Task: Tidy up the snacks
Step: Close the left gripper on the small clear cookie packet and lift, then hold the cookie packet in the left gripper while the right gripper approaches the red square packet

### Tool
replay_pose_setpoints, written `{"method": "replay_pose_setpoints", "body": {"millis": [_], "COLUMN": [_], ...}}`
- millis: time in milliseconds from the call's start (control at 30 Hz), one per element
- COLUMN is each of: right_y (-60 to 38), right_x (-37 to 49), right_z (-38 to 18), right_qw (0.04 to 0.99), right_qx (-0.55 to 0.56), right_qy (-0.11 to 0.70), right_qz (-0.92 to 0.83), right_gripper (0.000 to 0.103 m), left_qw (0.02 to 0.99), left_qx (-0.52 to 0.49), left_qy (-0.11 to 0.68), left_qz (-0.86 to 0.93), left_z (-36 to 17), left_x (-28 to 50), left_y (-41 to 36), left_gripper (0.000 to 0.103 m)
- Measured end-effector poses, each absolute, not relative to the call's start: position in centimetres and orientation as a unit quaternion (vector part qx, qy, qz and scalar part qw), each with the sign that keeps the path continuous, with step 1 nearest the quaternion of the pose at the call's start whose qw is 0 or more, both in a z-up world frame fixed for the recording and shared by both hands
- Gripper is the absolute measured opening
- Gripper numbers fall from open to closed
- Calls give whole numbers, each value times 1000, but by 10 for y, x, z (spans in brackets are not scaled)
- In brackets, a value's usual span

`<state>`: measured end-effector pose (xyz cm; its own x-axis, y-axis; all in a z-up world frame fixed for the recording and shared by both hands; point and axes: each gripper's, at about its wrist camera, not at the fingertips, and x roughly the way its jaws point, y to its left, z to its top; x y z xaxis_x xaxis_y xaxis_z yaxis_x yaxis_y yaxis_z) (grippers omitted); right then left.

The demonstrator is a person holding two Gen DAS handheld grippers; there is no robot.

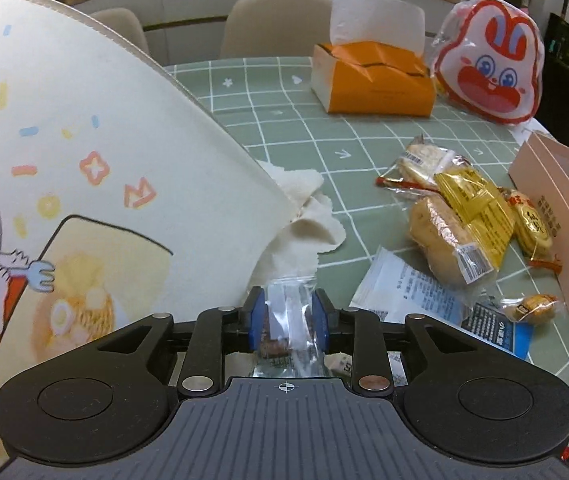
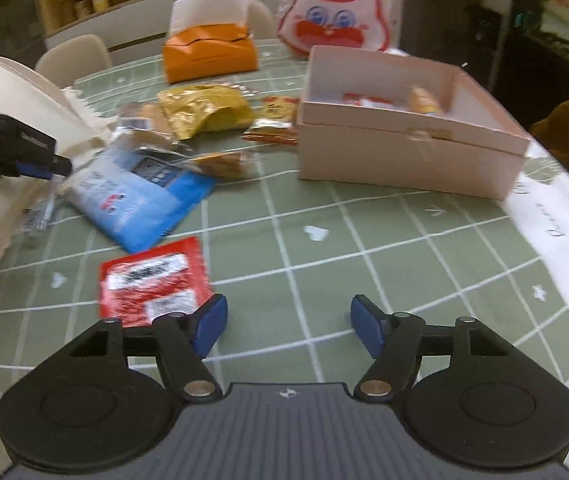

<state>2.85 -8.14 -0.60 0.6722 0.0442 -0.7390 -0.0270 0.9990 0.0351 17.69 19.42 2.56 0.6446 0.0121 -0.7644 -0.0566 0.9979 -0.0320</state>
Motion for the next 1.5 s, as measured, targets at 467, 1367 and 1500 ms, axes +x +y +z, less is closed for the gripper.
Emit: {"method": "replay_pose_setpoints", "body": {"millis": [467, 1367, 1500], "right_y": [-79, -15, -42], "right_x": [11, 15, 6], "right_z": [-17, 4, 3], "right_qw": [932, 901, 906], "right_qx": [20, -56, -74], "right_qy": [363, 427, 417], "right_qz": [-12, 55, -17], "right_gripper": [89, 94, 94], "left_qw": [897, 868, 864], "left_qx": [-66, -20, -15], "left_qy": [435, 467, 467], "left_qz": [-45, -169, -186], "left_z": [20, 26, 22], "left_x": [165, 71, 72], "left_y": [205, 160, 150], "left_gripper": [38, 39, 41]}}
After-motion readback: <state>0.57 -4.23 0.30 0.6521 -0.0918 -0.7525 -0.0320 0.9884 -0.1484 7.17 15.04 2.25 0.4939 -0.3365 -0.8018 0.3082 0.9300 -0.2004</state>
